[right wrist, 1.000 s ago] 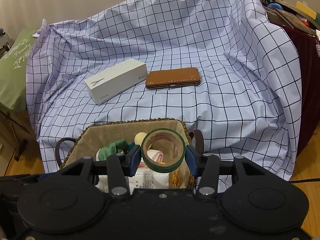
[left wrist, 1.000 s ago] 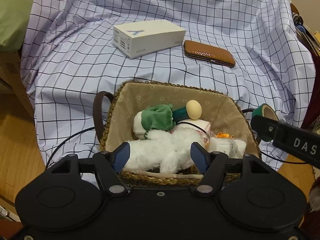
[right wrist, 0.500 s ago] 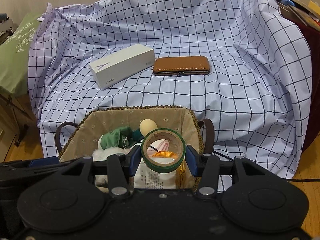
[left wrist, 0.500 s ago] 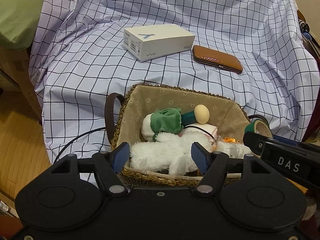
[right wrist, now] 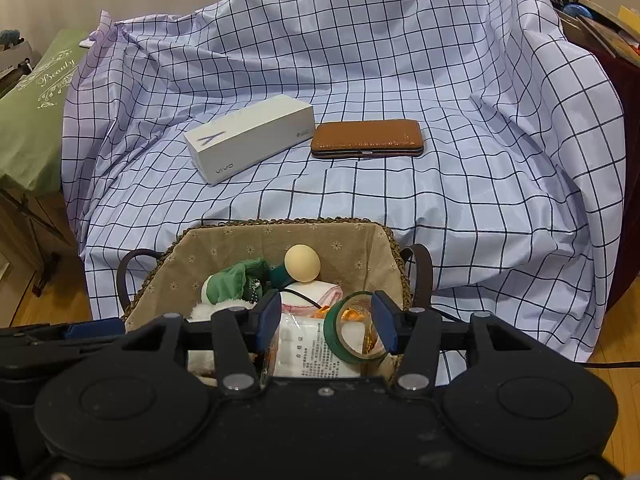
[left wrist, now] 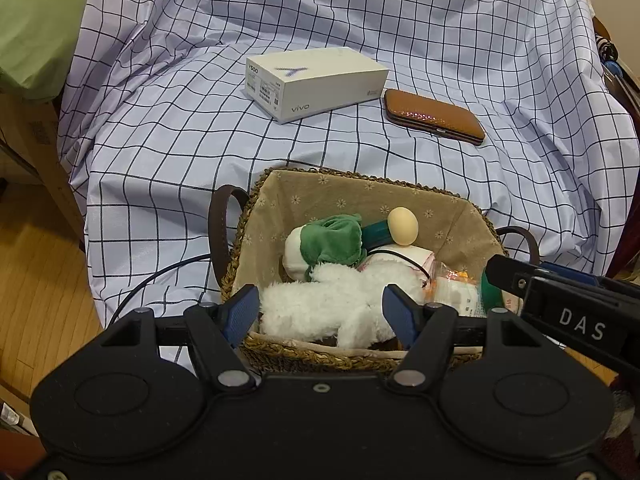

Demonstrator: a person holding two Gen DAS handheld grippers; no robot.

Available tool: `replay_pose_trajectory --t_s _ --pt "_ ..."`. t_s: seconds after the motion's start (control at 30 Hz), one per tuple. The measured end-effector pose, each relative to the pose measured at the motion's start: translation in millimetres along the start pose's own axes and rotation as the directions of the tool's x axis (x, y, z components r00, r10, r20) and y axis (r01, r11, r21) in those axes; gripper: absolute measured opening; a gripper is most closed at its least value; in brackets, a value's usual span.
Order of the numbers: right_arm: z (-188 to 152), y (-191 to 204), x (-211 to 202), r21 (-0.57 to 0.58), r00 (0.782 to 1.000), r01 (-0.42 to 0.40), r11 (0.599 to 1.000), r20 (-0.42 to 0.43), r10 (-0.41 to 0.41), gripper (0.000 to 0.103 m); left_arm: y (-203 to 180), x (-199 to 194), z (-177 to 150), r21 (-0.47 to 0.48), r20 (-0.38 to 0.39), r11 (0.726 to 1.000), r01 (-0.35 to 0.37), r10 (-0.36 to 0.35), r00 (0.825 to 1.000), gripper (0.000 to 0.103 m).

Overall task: Organize soft objects
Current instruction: 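Open the left gripper to drop the plush while the right lowers the tape roll, then open the right gripper to release the tape roll into the basket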

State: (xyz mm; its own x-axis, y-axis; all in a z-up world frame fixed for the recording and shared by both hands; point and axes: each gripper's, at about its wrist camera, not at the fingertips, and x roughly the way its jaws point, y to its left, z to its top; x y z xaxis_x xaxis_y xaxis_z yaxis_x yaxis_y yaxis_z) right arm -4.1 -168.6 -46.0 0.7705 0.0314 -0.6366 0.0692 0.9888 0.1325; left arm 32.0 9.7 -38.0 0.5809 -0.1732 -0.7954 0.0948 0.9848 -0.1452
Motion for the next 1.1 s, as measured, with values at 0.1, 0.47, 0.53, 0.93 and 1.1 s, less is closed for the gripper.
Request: replay_pose_trajectory --t_s 0.1,0.47,0.53,0.93,1.1 --pt "0.2 -1.1 -0.4 0.001 1.000 0.001 1.000 0.001 -0.001 0.050 0.2 -0.5 -0.1 0.002 0.003 1.000 -0.003 0.003 1.000 0.064" --pt "2.8 -6.3 -10.7 -0.040 0.999 0.031 0.999 0.038 -0.030 0.054 -1.3 -5.7 0.4 0.017 0.019 1.000 -0.012 0.012 1.000 0.067" --pt "2.9 -8.0 -13.3 -0.041 0.999 0.029 0.999 0.040 -0.027 0.055 -2.3 -6.7 0.5 0.022 0.023 1.000 -0.016 0.015 1.000 0.067" --pt "-6.8 -12.9 -19.0 -0.043 0.999 0.042 0.998 0.020 -0.041 0.062 -5.3 -18.1 0.2 0.047 0.069 0.997 -0.063 0.060 0.996 0.076" --pt "-9.3 -13.5 -21.4 -0.047 0.999 0.044 0.998 0.018 -0.043 0.066 -5.6 -18.2 0.1 0.052 0.062 0.995 -0.085 0.082 0.995 0.077"
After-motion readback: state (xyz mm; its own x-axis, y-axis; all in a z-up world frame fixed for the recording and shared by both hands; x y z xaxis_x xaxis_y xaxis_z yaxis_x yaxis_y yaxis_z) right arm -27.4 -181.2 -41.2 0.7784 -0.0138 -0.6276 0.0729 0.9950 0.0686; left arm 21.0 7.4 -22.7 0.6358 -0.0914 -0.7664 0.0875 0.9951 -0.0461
